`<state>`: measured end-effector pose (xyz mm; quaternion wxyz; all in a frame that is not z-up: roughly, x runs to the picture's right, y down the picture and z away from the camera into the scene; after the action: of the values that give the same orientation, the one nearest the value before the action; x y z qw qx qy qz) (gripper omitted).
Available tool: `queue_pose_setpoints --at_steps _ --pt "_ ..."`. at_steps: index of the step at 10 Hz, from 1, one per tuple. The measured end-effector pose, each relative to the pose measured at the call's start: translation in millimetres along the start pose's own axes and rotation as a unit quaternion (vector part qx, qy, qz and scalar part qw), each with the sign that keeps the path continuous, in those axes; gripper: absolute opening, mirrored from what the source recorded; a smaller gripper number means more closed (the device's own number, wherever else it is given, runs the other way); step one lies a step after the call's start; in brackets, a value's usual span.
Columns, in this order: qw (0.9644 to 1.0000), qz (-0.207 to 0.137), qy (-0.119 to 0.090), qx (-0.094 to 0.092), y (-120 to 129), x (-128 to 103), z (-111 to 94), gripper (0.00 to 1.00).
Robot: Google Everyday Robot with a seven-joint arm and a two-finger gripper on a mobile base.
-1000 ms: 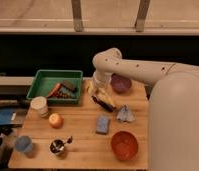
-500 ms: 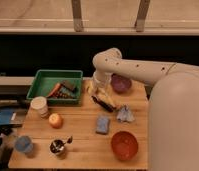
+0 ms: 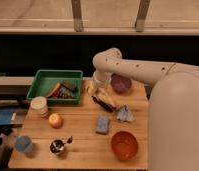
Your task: Stack cups into tray
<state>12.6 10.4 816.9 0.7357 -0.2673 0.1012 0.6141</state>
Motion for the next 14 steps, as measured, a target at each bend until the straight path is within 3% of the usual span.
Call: queue_pose_setpoints --at_steps 3,6,7,8,9,10,11,12,14 --pt "0.9984 -0.055 -0.004 0.006 36.8 -6.7 -7.9 0.63" --pt "0.9887 -0.15 0.001 0.008 116.5 -23.7 -7.5 0.63" --pt "0.9821 -0.188 0.003 0.008 147.8 -25.9 -7.0 0.63" --pt "0.9715 -0.237 0.004 0.01 183.8 -21.6 -8.5 0.63" --pt "0.9634 -0.268 0.006 0.012 203.5 -15.0 -9.8 0.63" --pt "0.9525 -0.304 0.008 0.01 227.5 -5.2 -10.9 0.63" --pt "0.9365 -0.35 0.012 0.003 260.0 10.1 -12.8 0.63" --pt "0.927 -0.375 0.013 -0.004 277.9 19.8 -14.9 0.63" --pt "0.927 -0.375 0.015 0.0 273.5 20.1 -15.1 0.63"
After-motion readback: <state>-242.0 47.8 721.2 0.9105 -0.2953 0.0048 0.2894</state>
